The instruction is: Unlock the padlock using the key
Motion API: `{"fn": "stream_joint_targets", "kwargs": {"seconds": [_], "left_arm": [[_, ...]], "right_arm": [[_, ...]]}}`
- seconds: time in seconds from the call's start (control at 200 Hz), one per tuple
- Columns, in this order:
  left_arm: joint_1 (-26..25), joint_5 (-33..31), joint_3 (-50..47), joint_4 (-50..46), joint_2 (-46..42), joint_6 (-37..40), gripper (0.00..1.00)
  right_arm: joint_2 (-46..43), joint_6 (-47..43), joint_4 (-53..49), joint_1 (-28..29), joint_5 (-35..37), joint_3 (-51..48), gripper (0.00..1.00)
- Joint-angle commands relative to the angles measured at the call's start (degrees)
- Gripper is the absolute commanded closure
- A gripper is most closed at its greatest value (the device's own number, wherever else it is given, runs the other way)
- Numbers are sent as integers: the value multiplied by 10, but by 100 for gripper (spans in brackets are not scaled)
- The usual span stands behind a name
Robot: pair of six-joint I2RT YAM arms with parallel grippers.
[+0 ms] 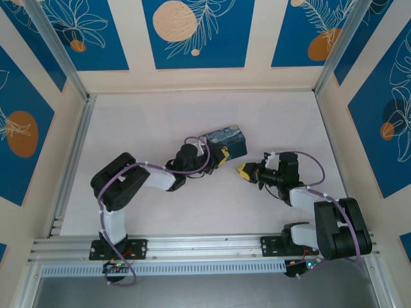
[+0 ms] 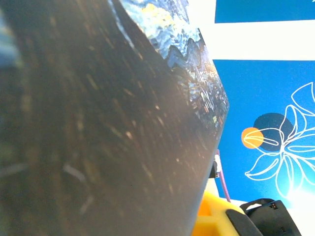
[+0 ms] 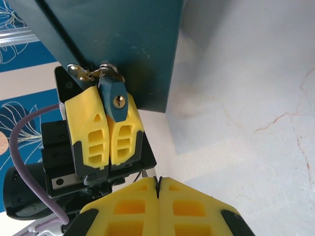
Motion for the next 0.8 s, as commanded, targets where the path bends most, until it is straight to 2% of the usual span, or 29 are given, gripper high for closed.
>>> {"fn": "stream_joint_targets", "kwargs": {"seconds": [0.0,0.795], "left_arm": [[6,4,-1,48,-32,-21,100],[5,7,-4,59,-32,-38,100]], "right_arm": [[-8,17,22,-2,15,4,100],[12,30,33,4,42,55,100]]}}
